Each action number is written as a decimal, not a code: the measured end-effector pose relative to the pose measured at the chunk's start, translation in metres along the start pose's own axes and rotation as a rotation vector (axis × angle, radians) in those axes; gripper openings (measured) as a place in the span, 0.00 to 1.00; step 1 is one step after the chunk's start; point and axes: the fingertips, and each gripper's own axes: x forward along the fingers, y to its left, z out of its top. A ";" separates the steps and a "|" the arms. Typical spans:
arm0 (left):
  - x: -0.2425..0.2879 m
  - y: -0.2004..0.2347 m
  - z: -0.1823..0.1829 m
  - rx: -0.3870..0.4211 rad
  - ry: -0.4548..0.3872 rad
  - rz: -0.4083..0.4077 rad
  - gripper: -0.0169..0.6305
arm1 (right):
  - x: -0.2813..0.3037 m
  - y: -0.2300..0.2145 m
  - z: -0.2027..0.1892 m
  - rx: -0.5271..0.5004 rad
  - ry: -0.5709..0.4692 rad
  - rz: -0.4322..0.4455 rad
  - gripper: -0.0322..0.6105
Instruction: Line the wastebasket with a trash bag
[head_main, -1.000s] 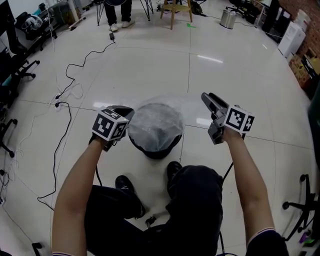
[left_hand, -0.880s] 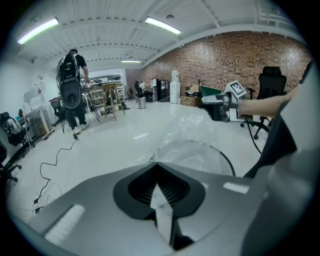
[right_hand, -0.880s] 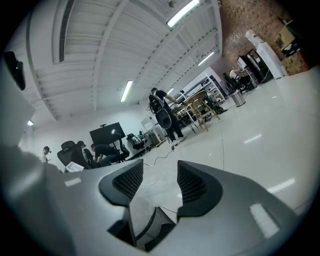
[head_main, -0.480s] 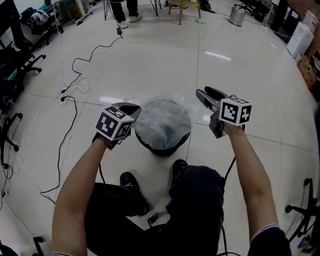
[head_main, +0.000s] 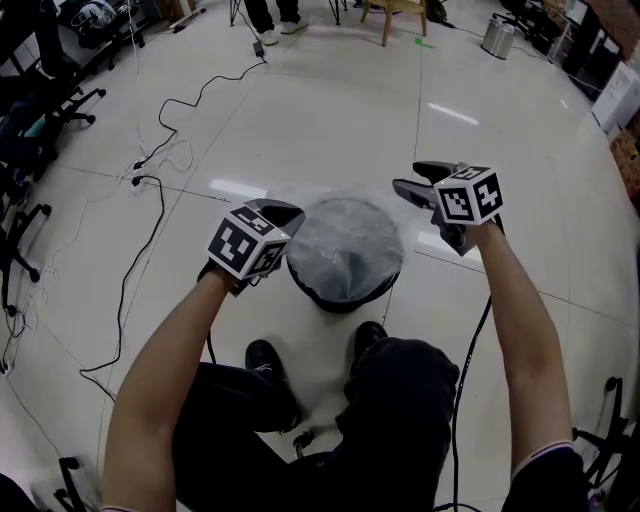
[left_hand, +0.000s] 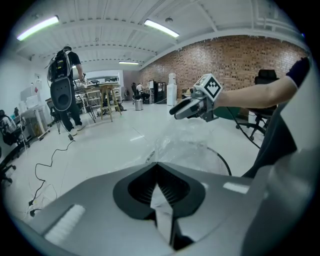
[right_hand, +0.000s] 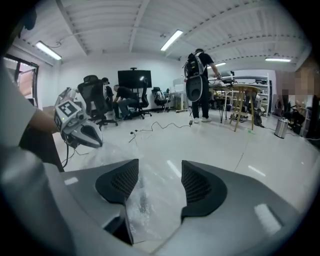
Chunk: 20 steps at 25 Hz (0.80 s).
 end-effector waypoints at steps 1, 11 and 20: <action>0.001 0.000 0.000 -0.001 0.000 -0.001 0.05 | 0.005 0.001 -0.005 -0.015 0.033 0.004 0.46; 0.008 0.001 -0.003 0.004 0.023 0.006 0.05 | 0.004 0.022 -0.033 -0.177 0.157 0.014 0.05; 0.001 -0.004 0.004 0.008 0.005 0.010 0.05 | 0.002 0.026 -0.015 -0.316 0.228 0.010 0.35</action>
